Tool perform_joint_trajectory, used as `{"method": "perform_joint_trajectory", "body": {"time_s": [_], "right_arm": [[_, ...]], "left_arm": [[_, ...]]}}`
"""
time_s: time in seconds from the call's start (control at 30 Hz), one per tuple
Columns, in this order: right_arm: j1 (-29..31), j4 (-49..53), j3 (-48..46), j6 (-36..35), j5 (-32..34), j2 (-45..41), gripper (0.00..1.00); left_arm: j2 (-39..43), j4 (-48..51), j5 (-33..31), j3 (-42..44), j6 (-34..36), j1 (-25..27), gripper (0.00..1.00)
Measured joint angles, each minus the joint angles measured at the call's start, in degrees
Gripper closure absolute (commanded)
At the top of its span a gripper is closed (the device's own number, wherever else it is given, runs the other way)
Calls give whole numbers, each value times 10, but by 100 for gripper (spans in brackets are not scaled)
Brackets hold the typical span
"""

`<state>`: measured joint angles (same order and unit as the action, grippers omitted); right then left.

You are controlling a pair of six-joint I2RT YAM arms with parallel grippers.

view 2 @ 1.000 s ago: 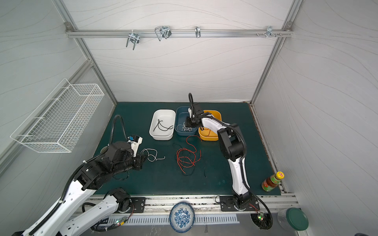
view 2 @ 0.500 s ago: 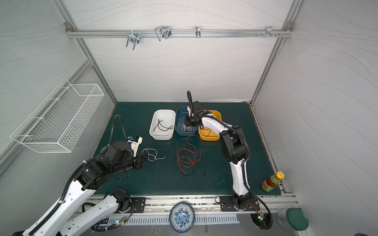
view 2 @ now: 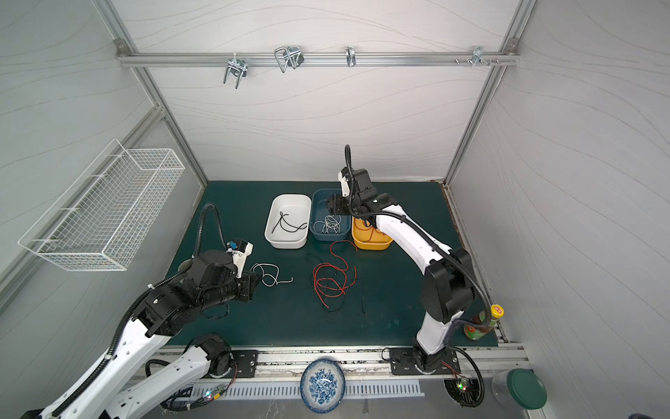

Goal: Untangle the cables
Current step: 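Lower and open the right gripper to drop the white wire into the blue bin, then draw the open right gripper back toward the robot, then carry the held white wire with the left gripper over the blue bin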

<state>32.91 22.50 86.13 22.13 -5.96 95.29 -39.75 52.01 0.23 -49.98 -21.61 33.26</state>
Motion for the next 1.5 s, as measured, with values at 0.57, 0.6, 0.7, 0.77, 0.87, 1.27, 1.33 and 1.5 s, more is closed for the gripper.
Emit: {"method": "perform_joint_trajectory", "body": {"time_s": [0.57, 0.6, 0.7, 0.77, 0.87, 1.27, 1.33, 1.5], "right_arm": [[21, 108, -269, -31, 88, -491, 1], [21, 123, -279, -36, 93, -513, 1], [21, 173, -306, -46, 111, -580, 1], [21, 205, -325, -52, 122, -628, 1], [21, 236, -355, -54, 134, -703, 1], [21, 260, -400, -57, 145, -766, 1], [21, 261, -403, -57, 145, -765, 1], [21, 260, -405, -61, 144, -758, 1]], "left_arm": [[-14, 0, 0, 0, 0, 0, 100], [-16, 0, 0, 0, 0, 0, 100], [-24, 0, 0, 0, 0, 0, 100], [-29, 0, 0, 0, 0, 0, 100], [-41, 0, 0, -2, -1, 0, 100], [-140, -22, 0, -103, -9, 0, 100], [-159, -27, 0, -118, -9, 0, 100], [-216, -41, 0, -168, -9, 1, 100]]}}
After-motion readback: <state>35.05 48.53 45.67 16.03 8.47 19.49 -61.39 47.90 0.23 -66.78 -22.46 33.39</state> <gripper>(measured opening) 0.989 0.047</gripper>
